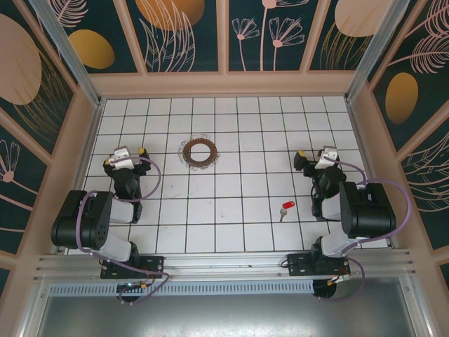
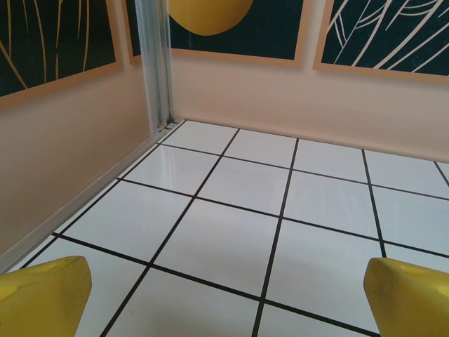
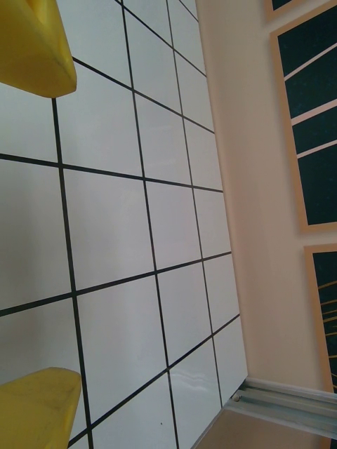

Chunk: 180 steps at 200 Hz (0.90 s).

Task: Put the keys on the keyring

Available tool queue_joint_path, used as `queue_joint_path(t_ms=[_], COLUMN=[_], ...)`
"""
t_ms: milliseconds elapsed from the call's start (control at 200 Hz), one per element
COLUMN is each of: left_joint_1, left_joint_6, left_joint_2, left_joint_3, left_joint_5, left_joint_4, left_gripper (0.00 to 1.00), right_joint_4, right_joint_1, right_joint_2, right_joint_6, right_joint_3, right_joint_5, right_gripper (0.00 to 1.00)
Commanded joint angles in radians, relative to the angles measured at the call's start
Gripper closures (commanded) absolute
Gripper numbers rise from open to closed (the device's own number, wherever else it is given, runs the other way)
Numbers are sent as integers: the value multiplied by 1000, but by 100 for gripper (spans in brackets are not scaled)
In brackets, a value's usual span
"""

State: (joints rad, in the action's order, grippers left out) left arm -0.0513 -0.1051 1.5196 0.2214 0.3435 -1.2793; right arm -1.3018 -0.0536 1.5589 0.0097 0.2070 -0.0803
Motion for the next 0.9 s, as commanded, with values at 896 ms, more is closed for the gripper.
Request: queue_joint_path(t_ms=[896], left_joint_1=[7], left_joint_6=[20], left_joint_2=[-88], left_joint_3=[55], left_joint_5=[-65], left_joint_4=[155], left_gripper=[1], right_joint_4=[100], right_joint_1=[5], right_joint_2=[-153], right_joint_6=[2], right_joint_3=[6], right_joint_5=[3], right_gripper=[1])
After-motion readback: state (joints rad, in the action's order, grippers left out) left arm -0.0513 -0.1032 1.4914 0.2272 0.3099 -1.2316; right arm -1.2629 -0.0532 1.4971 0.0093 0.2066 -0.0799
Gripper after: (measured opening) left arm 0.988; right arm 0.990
